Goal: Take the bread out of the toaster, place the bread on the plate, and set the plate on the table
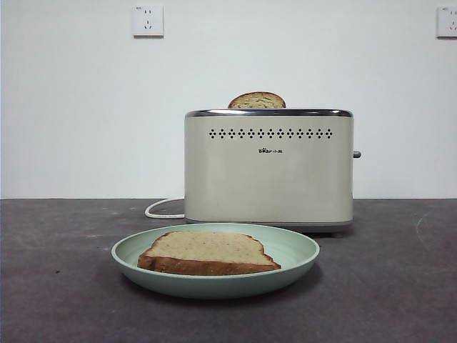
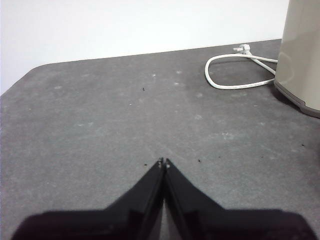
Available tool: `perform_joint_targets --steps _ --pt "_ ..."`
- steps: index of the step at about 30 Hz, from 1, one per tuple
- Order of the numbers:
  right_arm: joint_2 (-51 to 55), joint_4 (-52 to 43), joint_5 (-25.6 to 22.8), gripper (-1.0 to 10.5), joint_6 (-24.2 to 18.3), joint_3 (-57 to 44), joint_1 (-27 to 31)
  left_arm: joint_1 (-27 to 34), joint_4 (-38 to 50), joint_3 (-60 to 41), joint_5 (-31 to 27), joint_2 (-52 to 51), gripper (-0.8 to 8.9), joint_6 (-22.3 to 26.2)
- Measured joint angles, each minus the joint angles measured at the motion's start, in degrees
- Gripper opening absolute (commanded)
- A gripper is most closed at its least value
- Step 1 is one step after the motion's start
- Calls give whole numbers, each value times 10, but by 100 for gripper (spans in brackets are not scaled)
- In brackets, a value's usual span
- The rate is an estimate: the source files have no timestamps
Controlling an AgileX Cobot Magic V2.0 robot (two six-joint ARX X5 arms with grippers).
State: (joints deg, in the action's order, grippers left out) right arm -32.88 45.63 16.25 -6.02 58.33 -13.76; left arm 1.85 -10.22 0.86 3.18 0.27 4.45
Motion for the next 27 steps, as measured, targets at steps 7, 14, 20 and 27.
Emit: perform_joint_targets --steps 7,14,20,27 --pt "102 -201 0 2 18 -206 51 0 0 0 0 0 -3 0" --pt "185 -326 -51 2 31 -376 59 0 0 0 0 0 -3 0" --pt "246 -362 -124 2 35 -461 59 0 0 0 0 0 -3 0" --pt "294 -367 -134 2 35 -518 59 0 0 0 0 0 -3 0"
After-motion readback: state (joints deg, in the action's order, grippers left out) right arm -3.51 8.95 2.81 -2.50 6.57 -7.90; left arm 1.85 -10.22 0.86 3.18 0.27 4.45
